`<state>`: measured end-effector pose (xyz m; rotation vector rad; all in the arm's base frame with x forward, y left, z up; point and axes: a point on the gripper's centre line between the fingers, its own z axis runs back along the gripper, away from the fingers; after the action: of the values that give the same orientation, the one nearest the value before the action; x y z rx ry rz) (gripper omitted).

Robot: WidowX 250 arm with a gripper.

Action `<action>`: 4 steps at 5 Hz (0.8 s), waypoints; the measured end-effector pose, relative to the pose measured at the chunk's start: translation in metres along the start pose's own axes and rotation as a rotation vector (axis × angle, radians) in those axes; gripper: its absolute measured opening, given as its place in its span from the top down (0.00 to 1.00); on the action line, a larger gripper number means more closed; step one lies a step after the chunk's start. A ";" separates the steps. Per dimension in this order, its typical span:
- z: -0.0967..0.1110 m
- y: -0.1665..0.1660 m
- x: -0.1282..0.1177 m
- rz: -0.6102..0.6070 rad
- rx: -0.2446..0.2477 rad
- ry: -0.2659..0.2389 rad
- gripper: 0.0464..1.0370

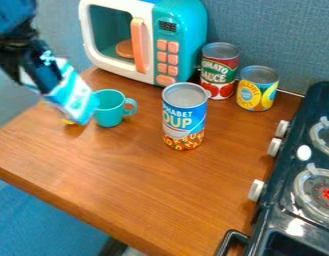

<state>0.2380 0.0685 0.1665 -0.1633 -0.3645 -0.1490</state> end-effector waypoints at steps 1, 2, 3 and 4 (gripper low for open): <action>-0.017 -0.046 0.011 -0.144 -0.083 0.061 0.18; -0.042 -0.089 0.027 -0.233 -0.117 0.152 0.18; -0.057 -0.134 0.042 -0.321 -0.134 0.194 0.18; -0.066 -0.152 0.054 -0.366 -0.144 0.227 0.18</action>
<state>0.2838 -0.0984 0.1452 -0.2182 -0.1541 -0.5518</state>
